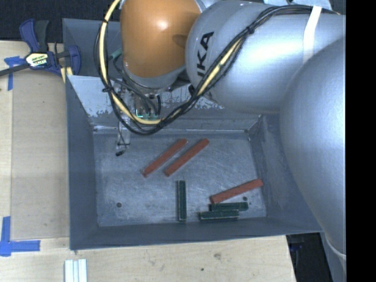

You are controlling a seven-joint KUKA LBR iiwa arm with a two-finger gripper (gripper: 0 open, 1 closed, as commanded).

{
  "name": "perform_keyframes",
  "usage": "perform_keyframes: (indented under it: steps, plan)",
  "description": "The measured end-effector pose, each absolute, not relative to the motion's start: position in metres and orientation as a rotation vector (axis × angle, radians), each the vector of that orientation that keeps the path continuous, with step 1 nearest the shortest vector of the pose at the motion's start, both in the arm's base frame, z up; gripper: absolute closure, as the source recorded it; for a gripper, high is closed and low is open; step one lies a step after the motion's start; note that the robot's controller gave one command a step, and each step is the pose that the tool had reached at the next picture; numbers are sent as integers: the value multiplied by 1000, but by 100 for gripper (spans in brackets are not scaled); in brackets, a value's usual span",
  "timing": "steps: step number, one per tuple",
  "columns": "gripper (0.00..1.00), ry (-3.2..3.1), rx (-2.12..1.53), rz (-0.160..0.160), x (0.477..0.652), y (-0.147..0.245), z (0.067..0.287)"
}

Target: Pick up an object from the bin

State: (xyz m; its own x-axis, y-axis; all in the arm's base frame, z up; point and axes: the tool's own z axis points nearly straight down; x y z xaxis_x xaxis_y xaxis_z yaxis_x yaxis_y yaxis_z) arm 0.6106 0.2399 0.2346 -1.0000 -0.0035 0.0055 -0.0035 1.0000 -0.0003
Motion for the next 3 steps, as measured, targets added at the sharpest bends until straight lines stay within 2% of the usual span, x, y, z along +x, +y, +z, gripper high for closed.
perform_keyframes:
  steps: [1,2,3]
  plan:
    - [0,-3131,-263,5,611,130,218]
    - [0,-3132,-193,-1,597,56,68]
    - [0,-3144,-110,-2,594,100,73]
